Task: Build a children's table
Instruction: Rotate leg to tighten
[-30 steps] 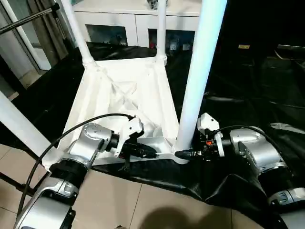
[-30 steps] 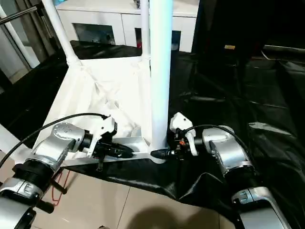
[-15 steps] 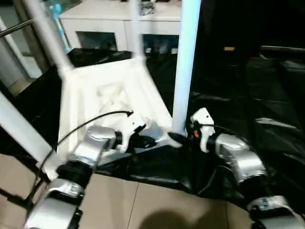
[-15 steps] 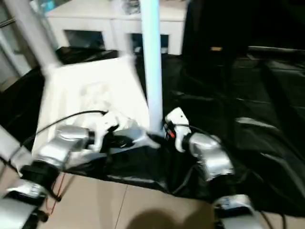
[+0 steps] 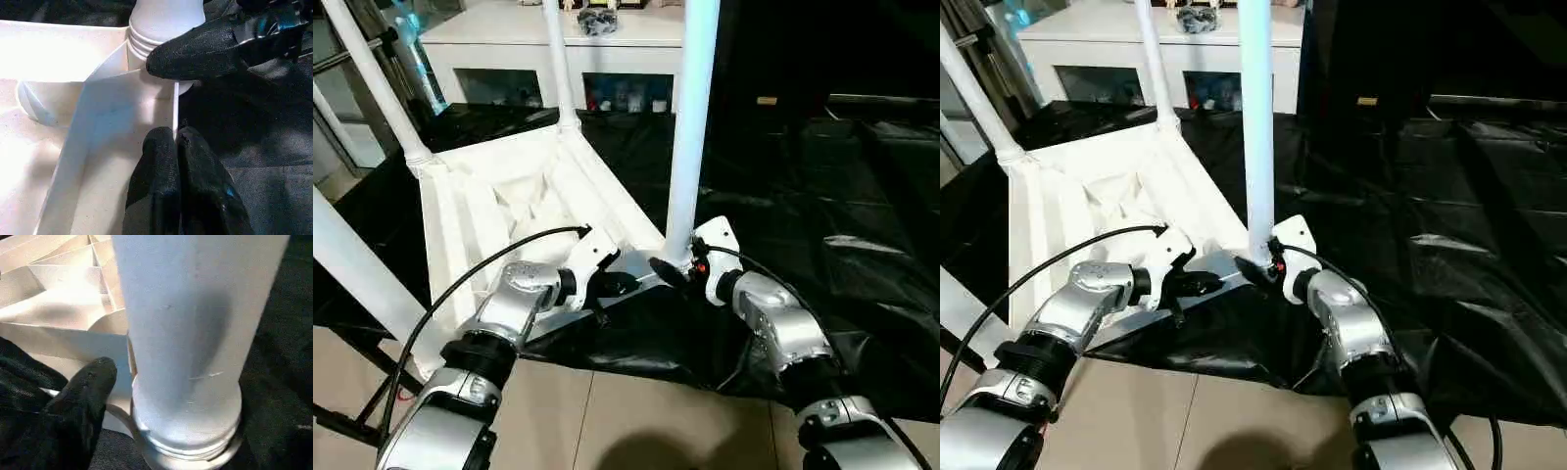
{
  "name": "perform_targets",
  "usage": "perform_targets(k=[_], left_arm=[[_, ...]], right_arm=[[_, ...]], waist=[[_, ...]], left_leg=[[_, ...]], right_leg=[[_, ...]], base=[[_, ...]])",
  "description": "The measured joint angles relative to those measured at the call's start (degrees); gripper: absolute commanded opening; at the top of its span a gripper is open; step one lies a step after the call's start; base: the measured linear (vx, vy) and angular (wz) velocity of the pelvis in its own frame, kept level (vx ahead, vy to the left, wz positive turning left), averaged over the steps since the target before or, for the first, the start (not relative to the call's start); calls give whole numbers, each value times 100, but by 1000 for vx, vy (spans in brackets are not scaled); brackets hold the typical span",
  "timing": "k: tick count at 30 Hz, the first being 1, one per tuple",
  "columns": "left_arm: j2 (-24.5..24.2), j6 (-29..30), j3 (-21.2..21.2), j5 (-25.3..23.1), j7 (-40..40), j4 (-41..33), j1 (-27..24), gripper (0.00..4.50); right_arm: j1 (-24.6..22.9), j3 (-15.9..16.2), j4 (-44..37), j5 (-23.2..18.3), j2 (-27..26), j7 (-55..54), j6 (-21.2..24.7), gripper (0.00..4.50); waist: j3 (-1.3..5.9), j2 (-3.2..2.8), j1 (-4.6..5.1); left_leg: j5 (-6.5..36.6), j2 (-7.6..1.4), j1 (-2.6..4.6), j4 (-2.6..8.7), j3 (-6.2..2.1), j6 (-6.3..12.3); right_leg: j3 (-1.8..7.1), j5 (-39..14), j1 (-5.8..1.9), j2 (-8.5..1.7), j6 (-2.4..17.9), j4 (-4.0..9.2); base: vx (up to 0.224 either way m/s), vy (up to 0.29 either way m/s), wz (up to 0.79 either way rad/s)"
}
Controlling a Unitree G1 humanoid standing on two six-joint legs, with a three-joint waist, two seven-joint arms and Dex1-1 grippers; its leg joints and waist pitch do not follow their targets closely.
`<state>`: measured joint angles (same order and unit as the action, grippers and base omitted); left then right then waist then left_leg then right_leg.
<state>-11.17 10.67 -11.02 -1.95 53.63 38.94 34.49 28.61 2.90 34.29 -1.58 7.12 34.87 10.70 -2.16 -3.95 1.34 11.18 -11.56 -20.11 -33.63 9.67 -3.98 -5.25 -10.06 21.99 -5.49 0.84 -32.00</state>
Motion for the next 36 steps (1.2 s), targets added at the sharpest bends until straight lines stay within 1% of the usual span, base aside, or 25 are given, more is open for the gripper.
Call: perform_targets(k=[2,3,4,5,7,8,10,12,14,18,20,25,27,29,30,31,32,34,35,36], left_arm=[[26,0,-6,0,-21,-14,0,0],[28,6,-5,1,-21,-22,0,28],[55,43,-9,13,-16,-57,-1,56],[71,93,-11,21,-32,-61,0,56],[101,191,-19,22,-78,-112,11,73],[118,203,-44,21,-83,-144,27,85],[87,281,-119,-26,-129,-163,104,99],[54,315,-133,-31,-112,-164,128,99],[23,331,-140,-32,-67,-181,129,99],[-76,395,-218,-43,-10,-312,129,99],[-180,468,-262,-41,47,-436,97,99],[-640,869,-268,-1,263,-1094,-268,99],[-737,988,-268,-2,305,-1227,-359,99],[-792,1057,-262,2,302,-1355,-438,128],[-817,1082,-253,2,294,-1392,-471,128],[-828,1083,-244,4,281,-1408,-488,138],[-836,1083,-237,6,255,-1417,-502,138],[-833,1079,-232,29,222,-1418,-530,138],[-807,1078,-213,74,198,-1399,-533,110],[-754,1066,-180,123,161,-1384,-532,110]], right_arm=[[-20,0,-55,-4,56,60,24,384],[-29,0,-80,-5,65,64,30,385],[-111,0,-225,-13,143,140,51,386],[-163,9,-328,-29,192,251,50,386],[-265,124,-506,-89,197,493,42,386],[-275,168,-536,-113,202,556,42,386],[-316,204,-625,-130,223,643,39,386],[-326,205,-677,-156,243,700,40,386],[-326,205,-710,-220,258,719,48,386],[-326,210,-765,-242,275,762,56,386],[-326,210,-773,-242,287,763,67,386],[-330,217,-780,-248,371,799,108,386],[-329,218,-760,-244,392,807,101,386],[-329,221,-735,-239,401,807,89,386],[-329,221,-722,-239,414,807,73,386],[-329,225,-718,-238,426,809,50,386],[-329,228,-715,-236,434,810,41,386],[-329,244,-713,-235,439,814,29,386],[-330,252,-713,-235,445,818,22,386],[-330,259,-714,-236,451,825,13,386]], waist=[[0,1,-16],[0,0,-17],[-10,-29,-41],[-16,-53,-41],[-19,-59,-14],[-19,-59,-3],[-17,-63,22],[-8,-77,26],[-7,-80,8],[-5,-82,-8],[-5,-82,-10],[-9,-77,-20],[-10,-75,-50],[-11,-73,-69],[-11,-73,-87],[-11,-74,-98],[-11,-74,-106],[-11,-74,-107],[-11,-80,-107],[-11,-83,-103]], left_leg=[[0,0,-1,5,0,0],[0,0,-1,8,0,0],[0,-1,-5,7,-2,0],[0,0,-8,10,4,0],[0,-2,-14,15,10,0],[0,-6,-31,17,10,0],[0,-18,-31,16,-7,-1],[0,-22,-30,49,-6,-1],[-1,-26,-34,72,-4,0],[-20,-30,-68,73,0,31],[-20,-30,-74,62,0,31],[-1,-29,-69,49,5,-2],[-1,-29,-66,44,6,-3],[-1,-28,-62,44,7,-3],[-1,-28,-59,44,7,-4],[-1,-28,-53,44,7,-4],[-1,-28,-42,44,7,-4],[-1,-28,-43,44,7,-4],[-1,-28,-43,44,6,-4],[-1,-28,-44,44,8,-4]], right_leg=[[1,1,0,0,1,-2],[1,1,0,1,1,-3],[-1,1,-2,1,2,-4],[5,5,-2,1,6,-5],[10,42,5,2,17,-15],[7,62,6,3,16,-16],[-11,94,13,13,-16,-17],[-14,100,28,20,-11,-18],[-18,90,43,27,-15,-18],[-17,80,86,30,-7,-36],[-14,80,94,29,-7,-49],[-9,80,98,22,-7,-79],[-8,79,98,18,-7,-94],[-7,79,97,17,-6,-99],[-7,79,97,16,-6,-101],[-7,79,96,16,-6,-102],[-7,79,96,16,-6,-102],[-7,80,96,17,-5,-103],[-6,80,96,17,-5,-103],[-5,80,96,17,-5,-103]], base=[[0,0,0],[0,0,0],[0,0,0],[0,0,0],[0,0,0],[0,0,0],[0,0,0],[59,-28,-4],[29,-15,-1],[0,0,0],[0,0,0],[0,0,0],[0,0,0],[0,0,0],[0,0,0],[0,0,0],[0,0,0],[0,0,0],[0,0,0],[0,0,0]])
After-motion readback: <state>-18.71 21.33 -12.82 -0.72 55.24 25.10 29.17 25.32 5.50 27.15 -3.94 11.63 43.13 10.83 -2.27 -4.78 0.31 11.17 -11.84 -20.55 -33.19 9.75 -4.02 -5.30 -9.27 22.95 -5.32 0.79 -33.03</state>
